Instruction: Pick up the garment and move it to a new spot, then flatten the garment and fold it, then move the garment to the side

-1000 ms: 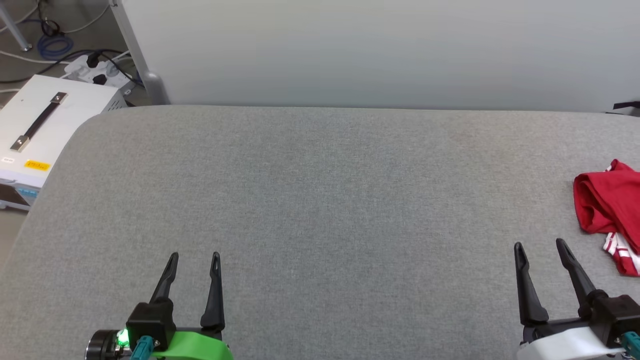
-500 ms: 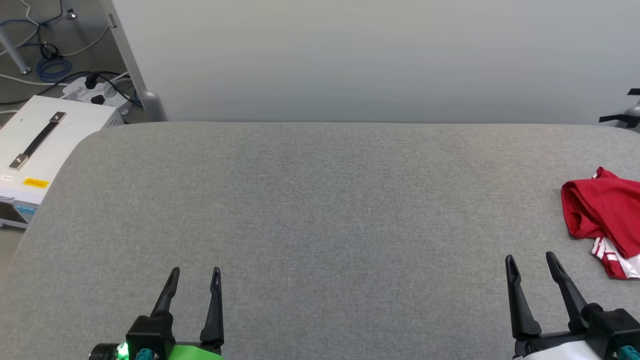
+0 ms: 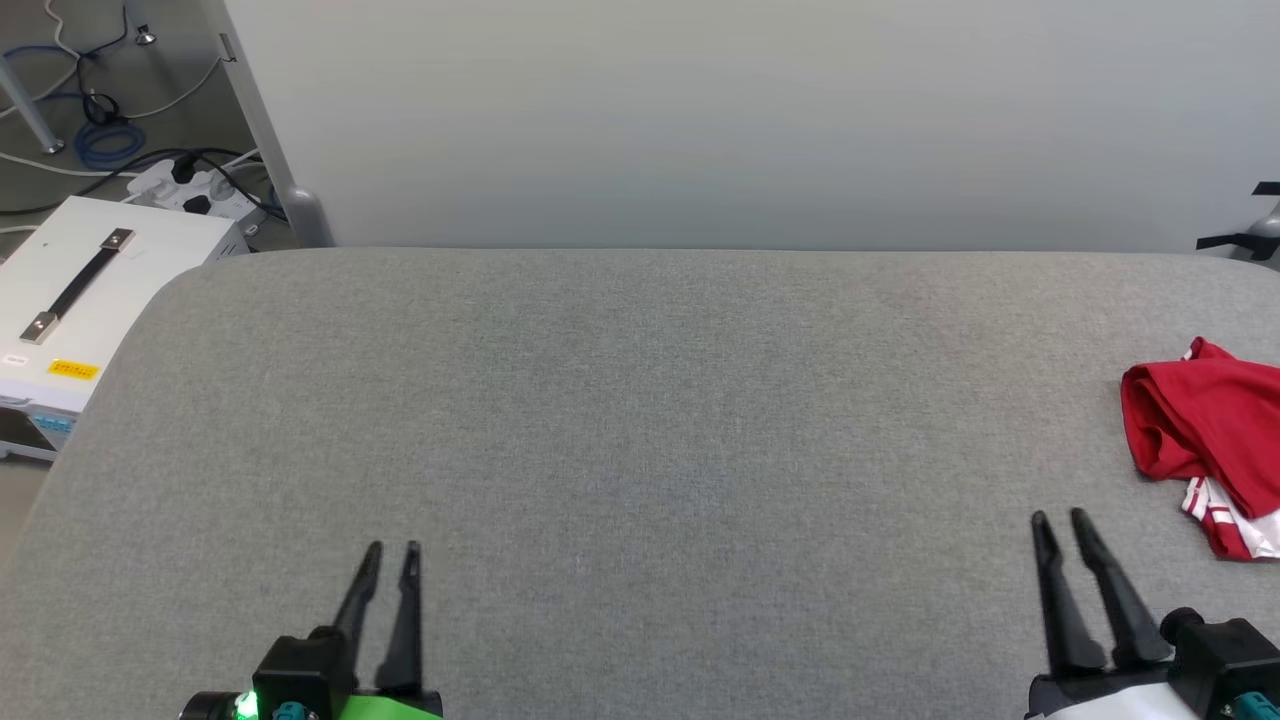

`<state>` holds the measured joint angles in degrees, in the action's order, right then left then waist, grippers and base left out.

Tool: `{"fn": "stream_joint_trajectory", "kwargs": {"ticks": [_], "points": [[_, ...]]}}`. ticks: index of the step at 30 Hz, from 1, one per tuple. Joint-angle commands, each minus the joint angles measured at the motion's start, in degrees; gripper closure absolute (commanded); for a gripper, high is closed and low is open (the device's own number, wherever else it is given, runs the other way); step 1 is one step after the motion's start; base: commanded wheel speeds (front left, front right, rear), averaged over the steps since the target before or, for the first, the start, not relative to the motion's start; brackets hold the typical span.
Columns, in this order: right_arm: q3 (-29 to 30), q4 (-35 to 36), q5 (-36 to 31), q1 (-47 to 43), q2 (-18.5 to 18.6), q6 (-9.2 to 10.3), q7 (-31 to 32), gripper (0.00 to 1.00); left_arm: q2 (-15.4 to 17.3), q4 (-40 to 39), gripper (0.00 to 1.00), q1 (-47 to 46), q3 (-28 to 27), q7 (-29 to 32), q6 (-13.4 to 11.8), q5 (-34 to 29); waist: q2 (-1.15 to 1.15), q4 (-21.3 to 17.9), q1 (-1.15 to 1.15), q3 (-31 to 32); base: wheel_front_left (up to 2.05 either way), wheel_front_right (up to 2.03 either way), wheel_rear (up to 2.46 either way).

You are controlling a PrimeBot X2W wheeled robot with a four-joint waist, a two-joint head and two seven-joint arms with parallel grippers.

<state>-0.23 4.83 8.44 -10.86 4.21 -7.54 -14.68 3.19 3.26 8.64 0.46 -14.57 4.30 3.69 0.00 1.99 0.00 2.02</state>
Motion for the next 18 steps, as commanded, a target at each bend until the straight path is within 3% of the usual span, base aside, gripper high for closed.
{"fn": "stream_joint_trajectory", "kwargs": {"ticks": [1, 18], "points": [[0.0, 0.0, 0.0, 0.0, 0.0, 0.0, 0.0, 1.0, 0.0, 0.0, 1.0, 0.0, 0.0, 0.0, 0.0, 0.0, 0.0, 0.0, 0.0, 0.0, 0.0, 0.0, 0.0], [0.0, -0.6, -1.0, 1.3, -0.2, 0.01, 1.9, 1.0, 0.0, -0.4, 1.0, -1.1, -0.1, 1.8, -0.5, -0.5, 0.0, -0.2, 0.0, -0.2, 0.0, 0.0, 0.0]]}}
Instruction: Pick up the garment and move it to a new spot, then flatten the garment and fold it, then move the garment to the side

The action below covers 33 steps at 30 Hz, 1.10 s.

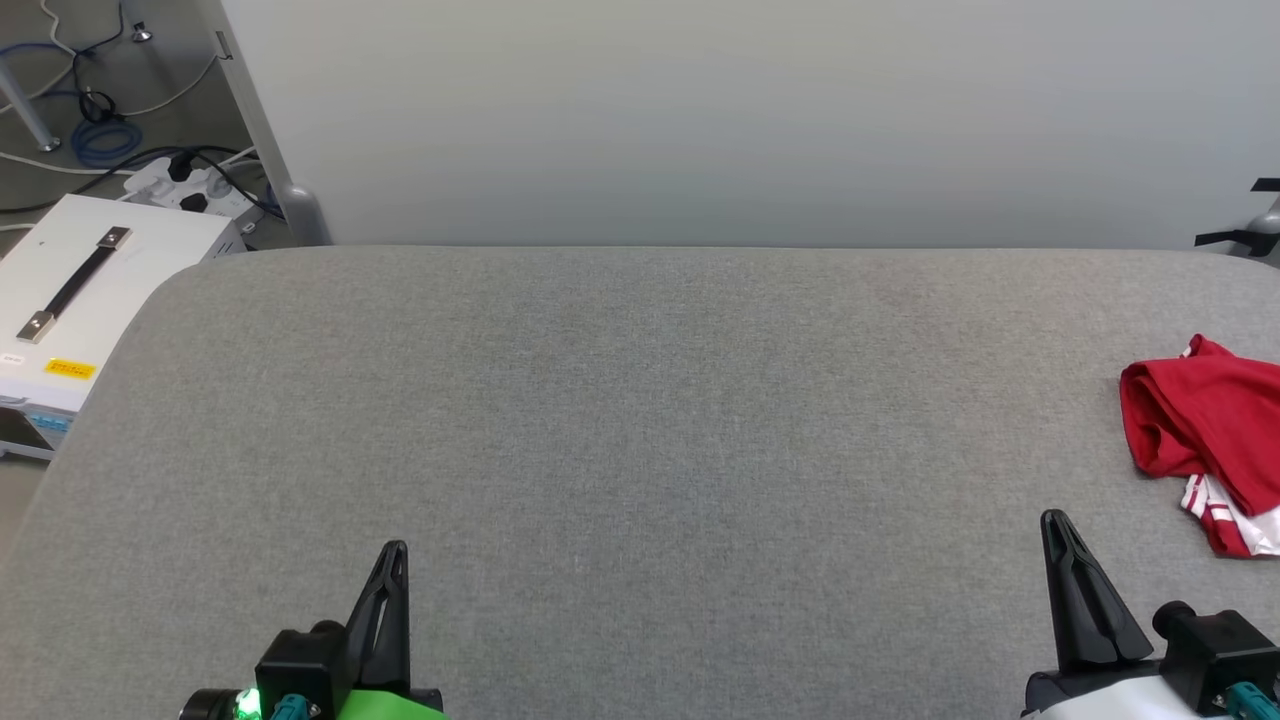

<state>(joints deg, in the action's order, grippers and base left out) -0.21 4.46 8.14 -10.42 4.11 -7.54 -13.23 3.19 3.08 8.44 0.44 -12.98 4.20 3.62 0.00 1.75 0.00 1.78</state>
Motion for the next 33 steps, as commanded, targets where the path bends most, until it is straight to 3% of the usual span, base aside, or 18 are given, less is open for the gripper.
{"fn": "stream_joint_trajectory", "kwargs": {"ticks": [1, 33], "points": [[0.0, -0.3, -0.8, 1.0, -0.1, 0.01, 0.5, 1.0, 0.0, -0.2, 1.0, -0.9, -0.1, 0.3, -0.5, -0.4, 0.0, 0.0, 0.0, 0.0, 0.0, 0.0, 0.0], [0.1, -1.5, -3.0, 3.8, -0.4, 0.02, 4.3, 1.0, -0.1, -1.1, 1.0, -3.2, -0.2, 4.1, -1.6, -1.4, 0.0, -0.5, 0.0, -0.5, 0.0, 0.0, 0.0]]}}
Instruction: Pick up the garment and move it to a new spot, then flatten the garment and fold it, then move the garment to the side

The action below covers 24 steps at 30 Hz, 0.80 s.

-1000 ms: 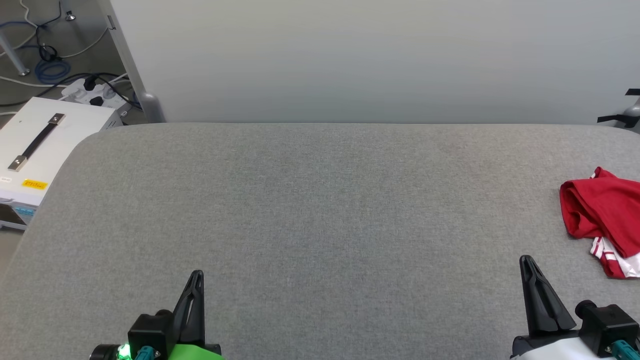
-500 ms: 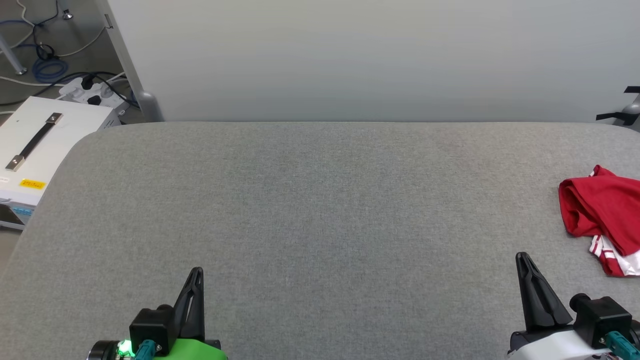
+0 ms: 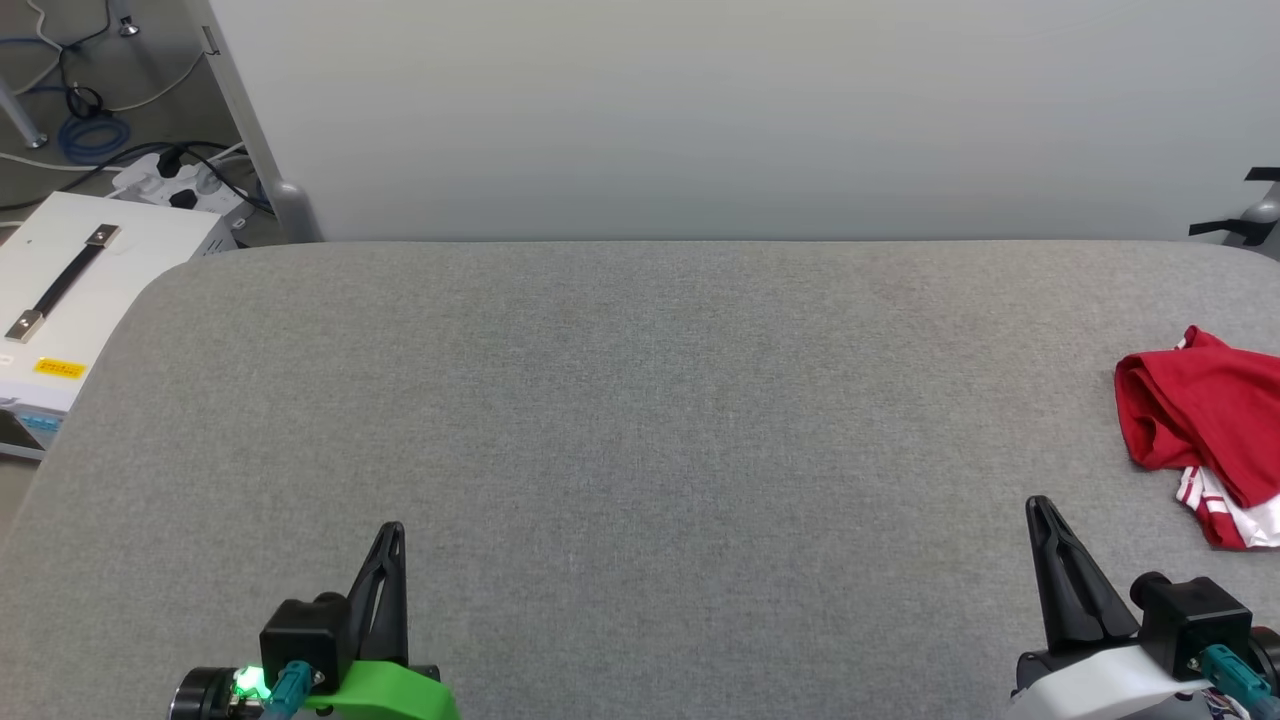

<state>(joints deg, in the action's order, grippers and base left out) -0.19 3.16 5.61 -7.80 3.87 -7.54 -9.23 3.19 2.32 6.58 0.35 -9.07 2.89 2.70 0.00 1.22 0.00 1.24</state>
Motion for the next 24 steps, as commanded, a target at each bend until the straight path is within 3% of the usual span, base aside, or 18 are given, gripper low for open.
{"fn": "stream_joint_trajectory", "kwargs": {"ticks": [1, 24], "points": [[0.0, -0.2, -0.5, 1.3, -0.2, 0.02, 0.4, 1.0, -0.1, -0.4, 1.0, -1.4, -0.1, 0.3, -0.3, -0.5, 0.0, 0.0, 0.0, 0.0, 0.0, 0.0, 0.0], [0.1, -1.1, -2.1, 3.2, -0.4, 0.03, 3.1, 1.0, -0.2, -1.0, 1.0, -2.9, -0.2, 2.9, -1.1, -1.1, 0.0, -0.4, 0.0, -0.4, 0.0, 0.0, 0.0]]}}
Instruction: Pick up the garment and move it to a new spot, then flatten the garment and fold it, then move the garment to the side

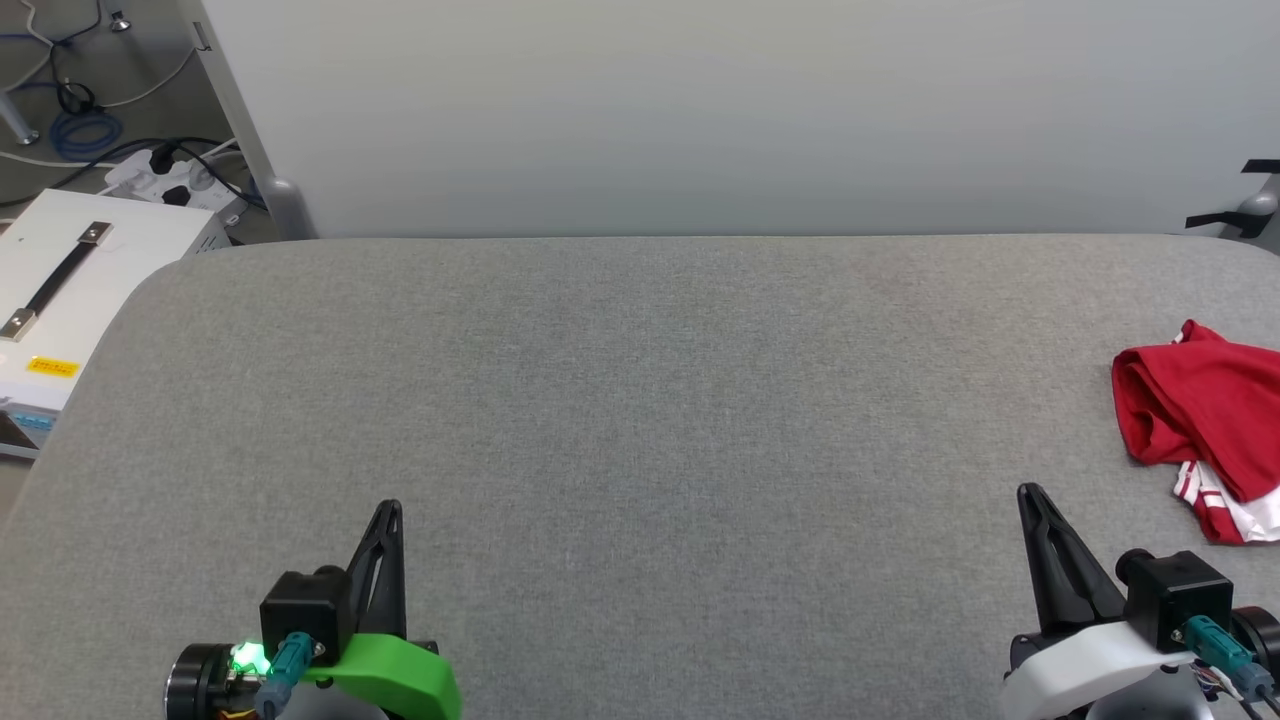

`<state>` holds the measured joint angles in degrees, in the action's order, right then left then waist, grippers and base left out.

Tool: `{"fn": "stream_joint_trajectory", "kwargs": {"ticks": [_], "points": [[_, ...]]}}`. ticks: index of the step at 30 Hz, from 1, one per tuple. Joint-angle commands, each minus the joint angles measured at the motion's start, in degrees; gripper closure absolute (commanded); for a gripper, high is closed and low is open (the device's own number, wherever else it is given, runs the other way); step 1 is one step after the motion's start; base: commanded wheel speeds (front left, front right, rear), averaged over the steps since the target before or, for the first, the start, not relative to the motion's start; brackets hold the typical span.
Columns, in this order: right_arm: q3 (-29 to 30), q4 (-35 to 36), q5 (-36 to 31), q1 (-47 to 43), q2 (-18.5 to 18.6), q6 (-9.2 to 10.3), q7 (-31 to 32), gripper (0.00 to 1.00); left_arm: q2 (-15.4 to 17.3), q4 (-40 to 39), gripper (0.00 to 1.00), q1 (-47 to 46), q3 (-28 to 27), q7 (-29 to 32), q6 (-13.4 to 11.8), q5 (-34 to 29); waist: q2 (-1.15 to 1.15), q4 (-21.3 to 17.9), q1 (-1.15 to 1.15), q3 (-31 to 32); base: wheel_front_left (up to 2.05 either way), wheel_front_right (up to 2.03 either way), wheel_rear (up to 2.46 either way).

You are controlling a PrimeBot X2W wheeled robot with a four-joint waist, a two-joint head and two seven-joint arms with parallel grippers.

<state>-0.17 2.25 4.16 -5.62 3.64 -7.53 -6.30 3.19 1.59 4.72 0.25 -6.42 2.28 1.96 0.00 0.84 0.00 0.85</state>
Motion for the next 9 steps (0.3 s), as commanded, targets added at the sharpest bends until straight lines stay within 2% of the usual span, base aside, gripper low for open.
{"fn": "stream_joint_trajectory", "kwargs": {"ticks": [1, 9], "points": [[0.1, -0.3, -0.7, 1.1, -0.2, 0.02, 0.3, 1.0, -0.2, -0.2, 1.0, -1.2, -0.1, 0.4, -0.5, -0.4, 0.0, 0.0, 0.0, 0.0, 0.0, 0.0, 0.0], [0.1, -0.6, -1.2, 1.8, -0.3, 0.02, 1.2, 1.0, -0.2, -0.4, 1.0, -1.7, -0.1, 1.3, -0.8, -0.7, 0.0, -0.1, 0.0, -0.1, 0.0, 0.0, 0.0]]}}
